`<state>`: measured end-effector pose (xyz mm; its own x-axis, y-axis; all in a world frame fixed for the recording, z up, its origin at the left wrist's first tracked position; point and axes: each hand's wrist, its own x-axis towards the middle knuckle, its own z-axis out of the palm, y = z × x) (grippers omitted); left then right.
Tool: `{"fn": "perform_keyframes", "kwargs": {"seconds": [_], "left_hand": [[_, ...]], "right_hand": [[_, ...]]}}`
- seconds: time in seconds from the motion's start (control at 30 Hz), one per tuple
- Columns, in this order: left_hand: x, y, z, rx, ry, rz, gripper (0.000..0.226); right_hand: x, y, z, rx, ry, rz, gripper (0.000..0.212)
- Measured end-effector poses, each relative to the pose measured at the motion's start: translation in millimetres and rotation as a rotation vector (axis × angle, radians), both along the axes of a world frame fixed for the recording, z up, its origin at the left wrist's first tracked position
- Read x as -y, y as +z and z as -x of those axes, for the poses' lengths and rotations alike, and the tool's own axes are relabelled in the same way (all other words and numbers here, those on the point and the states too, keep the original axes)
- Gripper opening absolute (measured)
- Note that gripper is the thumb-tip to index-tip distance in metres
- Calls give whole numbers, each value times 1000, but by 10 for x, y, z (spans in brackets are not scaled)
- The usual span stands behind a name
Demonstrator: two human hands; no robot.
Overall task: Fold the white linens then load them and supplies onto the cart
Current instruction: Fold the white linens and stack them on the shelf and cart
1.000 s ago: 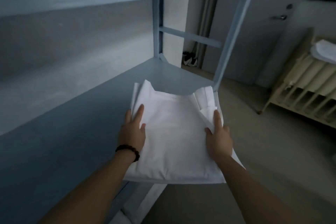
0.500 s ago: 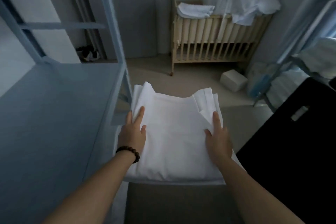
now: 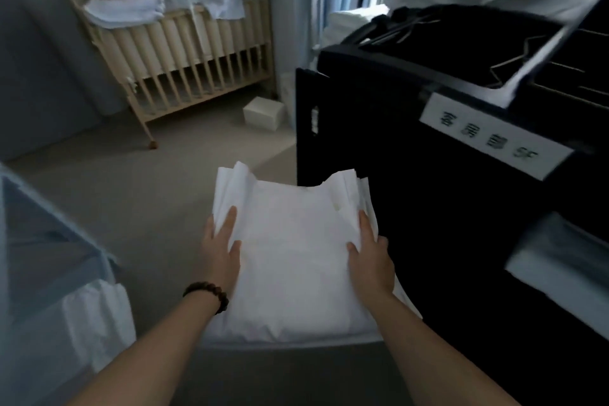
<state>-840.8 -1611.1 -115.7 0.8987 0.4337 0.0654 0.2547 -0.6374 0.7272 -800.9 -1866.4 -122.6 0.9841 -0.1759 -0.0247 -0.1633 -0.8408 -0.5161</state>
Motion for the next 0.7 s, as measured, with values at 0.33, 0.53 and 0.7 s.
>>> {"fn": "perform_keyframes", "kwargs": {"seconds": [0.33, 0.53, 0.7], "left_hand": [[1441, -165, 424, -66, -272, -73, 64], [2117, -308, 595, -92, -454, -117, 64], [2569, -428, 632, -140, -593, -118, 64]], "right_hand": [[1481, -164, 1064, -46, -231, -68, 66], [2136, -301, 1615, -110, -366, -35, 65], [2514, -389, 1950, -176, -493, -20, 64]]}}
